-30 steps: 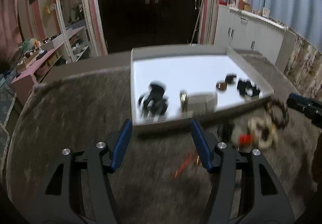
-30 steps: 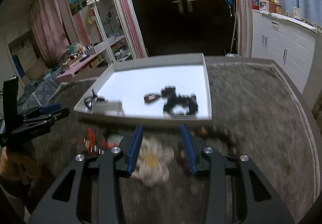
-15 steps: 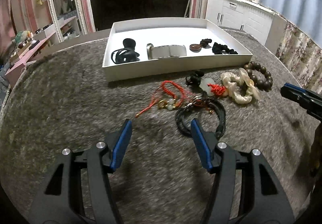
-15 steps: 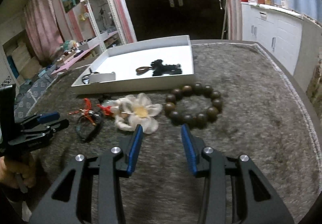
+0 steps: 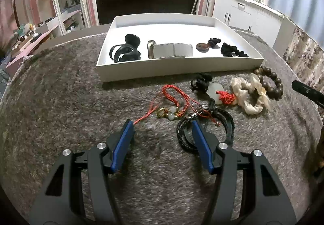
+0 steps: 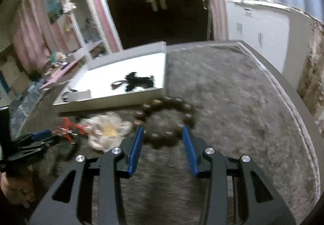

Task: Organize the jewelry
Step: 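Withdraw both open tools from the tray back over the jewelry, then grasp the black braided cord bracelet with the left tool while the right tool grasps the white flower clip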

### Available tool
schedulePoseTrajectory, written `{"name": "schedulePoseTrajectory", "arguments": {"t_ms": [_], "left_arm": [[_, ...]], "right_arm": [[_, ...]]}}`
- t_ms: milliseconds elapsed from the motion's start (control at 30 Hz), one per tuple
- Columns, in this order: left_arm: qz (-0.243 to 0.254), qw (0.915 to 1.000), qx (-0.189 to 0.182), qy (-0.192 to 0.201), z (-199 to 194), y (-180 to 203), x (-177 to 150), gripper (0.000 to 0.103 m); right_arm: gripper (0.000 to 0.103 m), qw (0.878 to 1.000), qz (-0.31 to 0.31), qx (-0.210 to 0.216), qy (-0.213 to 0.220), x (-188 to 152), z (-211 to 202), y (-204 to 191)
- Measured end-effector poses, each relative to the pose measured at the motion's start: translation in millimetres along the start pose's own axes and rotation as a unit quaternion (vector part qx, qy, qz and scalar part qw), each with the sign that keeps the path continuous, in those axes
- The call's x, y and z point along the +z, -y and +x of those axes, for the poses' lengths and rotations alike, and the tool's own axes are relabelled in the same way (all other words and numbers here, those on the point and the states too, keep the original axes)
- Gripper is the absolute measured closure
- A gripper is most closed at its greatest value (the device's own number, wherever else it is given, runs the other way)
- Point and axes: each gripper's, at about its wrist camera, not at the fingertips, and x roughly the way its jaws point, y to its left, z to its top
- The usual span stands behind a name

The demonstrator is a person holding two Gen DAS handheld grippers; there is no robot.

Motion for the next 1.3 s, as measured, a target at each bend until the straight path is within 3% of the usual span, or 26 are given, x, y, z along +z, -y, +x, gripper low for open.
{"name": "schedulePoseTrajectory", "arguments": {"t_ms": [233,500,567,600,733,1033,1300], "left_arm": [[0.01,0.9997,-0.004,-0.02,14.2,5.4,3.6,0.044],[0.024,0.9992,-0.017,-0.027,24.3,10.6,7.3,0.058],[0.025,0.9991,-0.022,-0.026,24.1,11.1,6.8,0.069],[0.024,0.9991,-0.025,-0.024,23.8,10.8,6.7,0.072],[0.023,0.9988,-0.039,-0.018,20.6,10.8,4.2,0.093],[0.025,0.9976,-0.064,-0.008,0.6,7.4,-7.8,0.097],[0.015,0.9972,-0.069,0.024,-35.4,-6.0,-8.6,0.098]], "right_arm": [[0.063,0.998,-0.032,0.044,-0.032,-4.6,20.9,-45.9],[0.063,0.996,-0.057,0.042,-0.057,-10.4,48.6,-72.4],[0.067,0.995,-0.065,0.03,-0.067,-13.5,57.1,-75.0],[0.08,0.995,-0.065,0.028,-0.071,-15.1,60.1,-75.3],[0.084,0.996,-0.06,0.031,-0.066,-15.2,56.2,-71.6],[0.085,0.996,-0.06,0.04,-0.052,-14.8,33.6,-68.3],[0.085,0.997,-0.059,0.05,-0.023,-9.0,-0.2,-71.6]]}}
